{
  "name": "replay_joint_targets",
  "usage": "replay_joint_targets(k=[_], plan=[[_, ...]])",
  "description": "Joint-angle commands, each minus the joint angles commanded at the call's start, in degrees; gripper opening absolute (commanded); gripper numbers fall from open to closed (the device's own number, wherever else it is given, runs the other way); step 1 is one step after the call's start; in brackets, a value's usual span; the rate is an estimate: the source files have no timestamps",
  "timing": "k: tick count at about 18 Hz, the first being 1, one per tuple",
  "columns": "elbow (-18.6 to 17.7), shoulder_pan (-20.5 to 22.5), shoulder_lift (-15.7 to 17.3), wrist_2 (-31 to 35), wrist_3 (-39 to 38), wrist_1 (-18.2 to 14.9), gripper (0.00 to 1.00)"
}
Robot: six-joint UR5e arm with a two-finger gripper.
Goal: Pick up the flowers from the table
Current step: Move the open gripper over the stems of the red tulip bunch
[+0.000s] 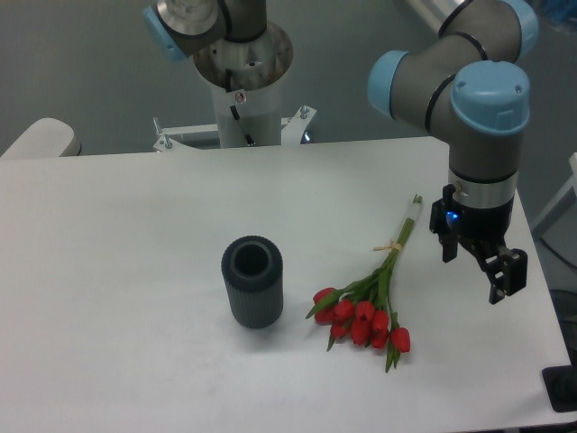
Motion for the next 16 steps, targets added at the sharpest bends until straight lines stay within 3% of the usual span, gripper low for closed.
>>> replay_joint_targets(k=[6,10,16], plan=[[-0.70,0.00,0.44,-0.44,-0.61,-0.18,1.00],[-6.58,0.61,3.07,-0.61,-2.71,-0.35,1.00],[-8.43,0.62,4.57,1.23,-24.41,-0.88,1.00]])
